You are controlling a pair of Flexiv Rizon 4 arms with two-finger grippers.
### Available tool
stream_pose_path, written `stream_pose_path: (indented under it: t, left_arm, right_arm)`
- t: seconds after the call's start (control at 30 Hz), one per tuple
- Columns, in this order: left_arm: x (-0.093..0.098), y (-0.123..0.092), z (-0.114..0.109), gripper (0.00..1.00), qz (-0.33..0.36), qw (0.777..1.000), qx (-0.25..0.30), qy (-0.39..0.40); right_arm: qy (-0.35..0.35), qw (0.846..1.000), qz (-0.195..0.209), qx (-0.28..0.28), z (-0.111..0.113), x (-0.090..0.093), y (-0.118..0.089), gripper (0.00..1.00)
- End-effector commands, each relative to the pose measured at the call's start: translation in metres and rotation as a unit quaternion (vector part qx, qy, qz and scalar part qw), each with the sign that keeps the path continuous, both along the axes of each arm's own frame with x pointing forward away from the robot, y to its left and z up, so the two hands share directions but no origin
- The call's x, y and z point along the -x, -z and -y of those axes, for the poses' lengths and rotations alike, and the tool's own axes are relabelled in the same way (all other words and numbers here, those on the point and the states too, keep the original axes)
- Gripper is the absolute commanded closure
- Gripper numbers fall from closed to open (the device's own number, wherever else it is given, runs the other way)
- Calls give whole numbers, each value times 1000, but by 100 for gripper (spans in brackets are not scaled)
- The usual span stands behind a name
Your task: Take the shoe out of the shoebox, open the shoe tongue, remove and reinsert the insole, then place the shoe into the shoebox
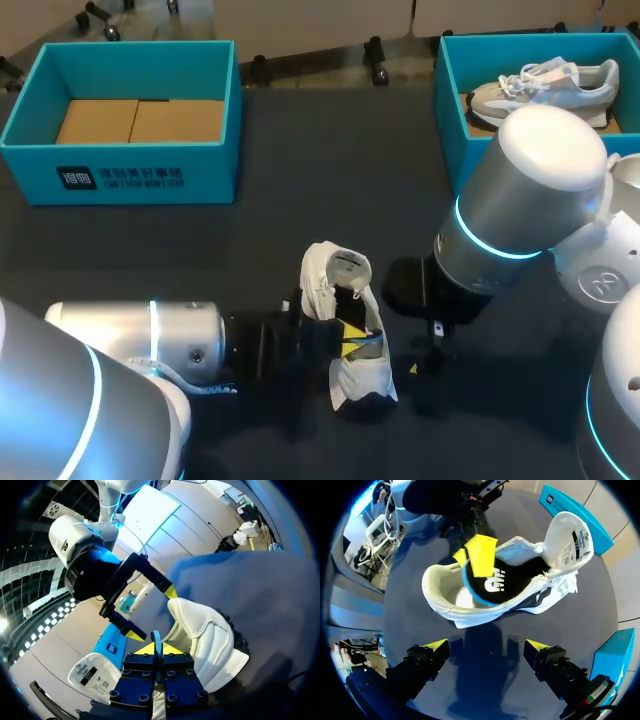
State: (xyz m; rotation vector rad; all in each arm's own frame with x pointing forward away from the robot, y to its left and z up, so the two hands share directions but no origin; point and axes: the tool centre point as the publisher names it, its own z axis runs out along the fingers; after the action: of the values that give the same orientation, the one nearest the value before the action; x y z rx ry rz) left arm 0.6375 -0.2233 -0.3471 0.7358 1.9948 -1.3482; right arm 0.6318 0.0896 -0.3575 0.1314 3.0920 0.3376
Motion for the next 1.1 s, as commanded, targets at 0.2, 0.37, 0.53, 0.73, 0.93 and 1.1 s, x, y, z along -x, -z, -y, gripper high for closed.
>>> stream_pose_path:
  t: [0.2, 0.37, 0.53, 0.73, 0.93, 1.1]
  left_arm:
    - [-10, 6, 6, 100, -20, 1000, -11, -12]
    - [-5, 3, 1, 89, -34, 999, -14, -4]
    - [-2, -3, -2, 77, -57, 998, -14, 8]
    - [4, -12, -4, 81, -63, 998, -9, 21]
    - [11, -15, -4, 81, -69, 997, -9, 36]
    - [16, -10, 0, 100, -65, 997, -20, 42]
  right_arm:
    - [0, 1000, 1, -2, 1, 1, 1, 0]
    - [0, 1000, 1, -2, 1, 1, 1, 0]
    - [0, 1000, 1, -2, 1, 1, 1, 0]
    - [0, 1000, 1, -2, 1, 1, 1, 0]
    - [0, 1000, 1, -2, 1, 1, 1, 0]
    - [0, 1000, 1, -2, 1, 1, 1, 0]
